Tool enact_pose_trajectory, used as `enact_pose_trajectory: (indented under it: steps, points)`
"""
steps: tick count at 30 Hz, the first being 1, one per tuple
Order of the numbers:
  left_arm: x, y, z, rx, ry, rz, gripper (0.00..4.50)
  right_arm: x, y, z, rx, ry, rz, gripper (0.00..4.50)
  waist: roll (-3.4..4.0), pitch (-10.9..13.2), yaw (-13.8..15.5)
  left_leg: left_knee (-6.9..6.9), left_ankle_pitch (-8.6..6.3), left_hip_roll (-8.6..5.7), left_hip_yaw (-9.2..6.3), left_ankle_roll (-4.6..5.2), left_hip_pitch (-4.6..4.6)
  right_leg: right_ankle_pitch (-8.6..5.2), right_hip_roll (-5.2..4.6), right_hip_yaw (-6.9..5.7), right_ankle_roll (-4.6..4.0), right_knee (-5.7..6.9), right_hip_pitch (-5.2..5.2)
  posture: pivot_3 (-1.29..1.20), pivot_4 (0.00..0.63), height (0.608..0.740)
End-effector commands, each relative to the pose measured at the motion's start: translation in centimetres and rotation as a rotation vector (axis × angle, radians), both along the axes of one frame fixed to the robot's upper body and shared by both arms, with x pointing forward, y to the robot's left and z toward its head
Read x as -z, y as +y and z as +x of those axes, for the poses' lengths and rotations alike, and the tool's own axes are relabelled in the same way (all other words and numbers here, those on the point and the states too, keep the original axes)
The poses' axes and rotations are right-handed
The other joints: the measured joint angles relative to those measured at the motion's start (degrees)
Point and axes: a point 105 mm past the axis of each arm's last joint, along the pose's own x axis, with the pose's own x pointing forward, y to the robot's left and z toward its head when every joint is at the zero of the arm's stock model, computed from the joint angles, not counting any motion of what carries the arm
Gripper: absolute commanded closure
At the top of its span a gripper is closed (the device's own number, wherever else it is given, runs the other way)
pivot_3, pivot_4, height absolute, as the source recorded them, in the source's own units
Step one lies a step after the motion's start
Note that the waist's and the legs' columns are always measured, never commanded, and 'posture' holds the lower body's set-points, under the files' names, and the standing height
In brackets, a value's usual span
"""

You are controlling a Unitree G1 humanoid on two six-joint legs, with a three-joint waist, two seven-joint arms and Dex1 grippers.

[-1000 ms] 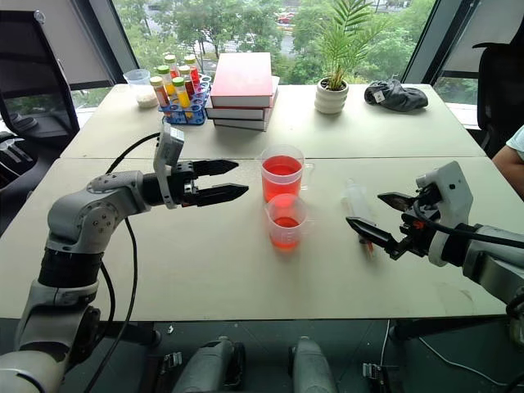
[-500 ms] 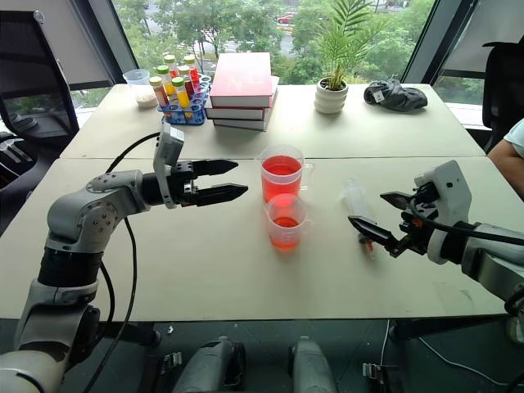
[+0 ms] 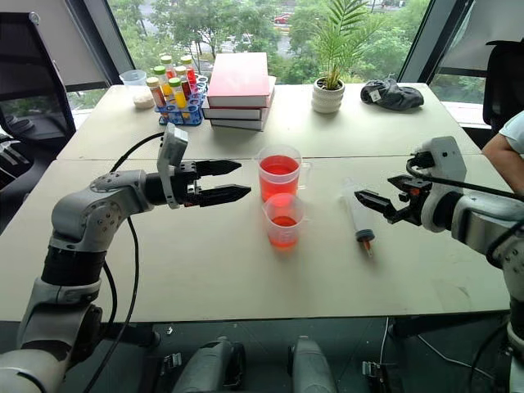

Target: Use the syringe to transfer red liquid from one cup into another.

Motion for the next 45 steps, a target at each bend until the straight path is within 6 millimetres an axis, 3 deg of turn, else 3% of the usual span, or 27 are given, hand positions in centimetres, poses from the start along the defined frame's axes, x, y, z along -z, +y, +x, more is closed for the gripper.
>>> enact_pose_trajectory:
  steps: [1, 7, 11, 19, 22, 26, 27, 29, 32, 33, 37, 40, 45]
  points:
    - [-1.1, -0.2, 0.1, 0.008, -0.057, -0.012, 0.0, 0.9, -0.9, 1.4, 0.063, 0.104, -0.026, 0.09, 0.0, 0.0, 0.09, -0.03, 0.0, 0.0, -0.01, 0.0, -0.02, 0.0, 0.0, -0.01, 0.01, 0.0, -0.02, 0.0, 0.15, 0.74]
    - [-0.9, -0.6, 0.1, 0.011, -0.061, -0.025, 0.0, 2.4, -1.2, 4.2, 0.094, 0.251, -0.007, 0.09, 0.0, 0.0, 0.02, -0.05, 0.0, -0.02, 0.04, 0.01, -0.1, 0.05, -0.03, 0.0, 0.08, -0.06, -0.09, 0.0, 0.15, 0.74]
    - [-0.7, -0.4, -0.1, -0.006, -0.06, -0.033, 0.0, 3.4, 0.0, 5.6, 0.057, 0.315, 0.009, 0.09, 0.01, 0.0, -0.06, -0.06, 0.0, -0.02, 0.03, 0.01, -0.09, 0.05, -0.02, 0.0, 0.09, -0.05, -0.08, 0.0, 0.15, 0.74]
    - [-0.8, 0.7, -0.5, -0.05, -0.057, -0.044, 0.0, 6.3, 1.1, 7.2, -0.004, 0.399, -0.076, 0.09, 0.01, 0.0, 0.0, -0.07, -0.01, -0.03, 0.03, 0.01, -0.09, 0.06, -0.02, -0.01, 0.1, -0.02, -0.1, 0.0, 0.15, 0.74]
    - [-1.0, 1.0, -0.7, -0.057, -0.051, -0.052, 0.0, 7.0, 1.5, 7.4, -0.029, 0.419, -0.094, 0.92, 0.0, 0.0, -0.13, -0.04, -0.01, -0.03, 0.04, 0.01, -0.09, 0.07, -0.03, 0.0, 0.1, -0.02, -0.09, 0.0, 0.15, 0.74]
    - [-1.4, 1.4, -0.9, -0.064, -0.048, -0.068, 0.0, 7.2, 1.9, 7.4, -0.057, 0.432, -0.112, 2.81, 0.01, 0.0, -0.19, -0.05, -0.01, -0.02, 0.03, 0.0, -0.06, 0.07, -0.03, -0.01, 0.1, 0.01, -0.09, 0.0, 0.15, 0.74]
    - [-1.6, 1.5, -0.7, -0.068, -0.049, -0.073, 0.0, 7.1, 1.9, 7.4, -0.06, 0.431, -0.11, 3.05, 0.01, 0.0, -0.2, -0.05, -0.01, -0.02, 0.03, 0.0, -0.05, 0.07, -0.03, -0.01, 0.1, 0.01, -0.08, 0.0, 0.15, 0.74]
    - [-2.0, 1.6, -0.4, -0.075, -0.051, -0.081, 0.0, 6.5, 1.9, 7.5, -0.061, 0.419, -0.101, 3.06, 0.01, 0.0, -0.17, -0.05, -0.01, -0.02, 0.02, 0.0, -0.05, 0.07, -0.03, 0.0, 0.1, 0.02, -0.09, 0.0, 0.15, 0.74]
    - [-2.2, 1.9, -0.2, -0.077, -0.055, -0.078, 0.0, 5.1, 1.8, 7.5, -0.054, 0.382, -0.095, 3.06, 0.01, 0.0, -0.14, -0.05, -0.01, -0.02, 0.02, -0.01, -0.05, 0.07, -0.03, -0.01, 0.1, 0.02, -0.09, 0.0, 0.15, 0.74]
    - [-2.3, 2.0, 0.0, -0.08, -0.058, -0.076, 0.0, 3.8, 1.5, 7.6, -0.039, 0.339, -0.092, 3.06, 0.02, 0.01, -0.12, -0.06, -0.01, -0.02, 0.02, -0.01, -0.06, 0.07, -0.05, 0.0, 0.09, 0.02, -0.1, 0.0, 0.15, 0.74]
    - [-3.5, 2.5, 0.8, -0.091, -0.07, -0.088, 0.0, -3.5, 2.2, 7.5, -0.041, 0.104, 0.033, 3.06, 0.07, 0.04, 0.04, -0.08, -0.01, -0.02, 0.02, -0.02, -0.13, 0.07, -0.12, -0.01, 0.09, 0.02, -0.18, 0.0, 0.15, 0.74]
    - [-3.9, 2.6, 1.2, -0.089, -0.084, -0.075, 0.0, -9.4, 4.2, 6.9, -0.14, -0.194, 0.112, 3.06, 0.07, 0.04, 0.03, -0.13, -0.02, -0.04, 0.02, -0.02, -0.13, 0.07, -0.24, -0.02, 0.09, 0.01, -0.21, 0.0, 0.15, 0.74]
    - [-4.7, 3.0, 1.4, -0.078, -0.104, -0.073, 0.0, -14.8, 7.7, 5.5, -0.224, -0.558, 0.29, 3.06, 0.06, 0.03, -0.41, -0.25, -0.02, -0.03, 0.03, -0.04, -0.08, 0.07, -0.23, -0.05, 0.1, 0.0, -0.2, 0.0, 0.15, 0.74]
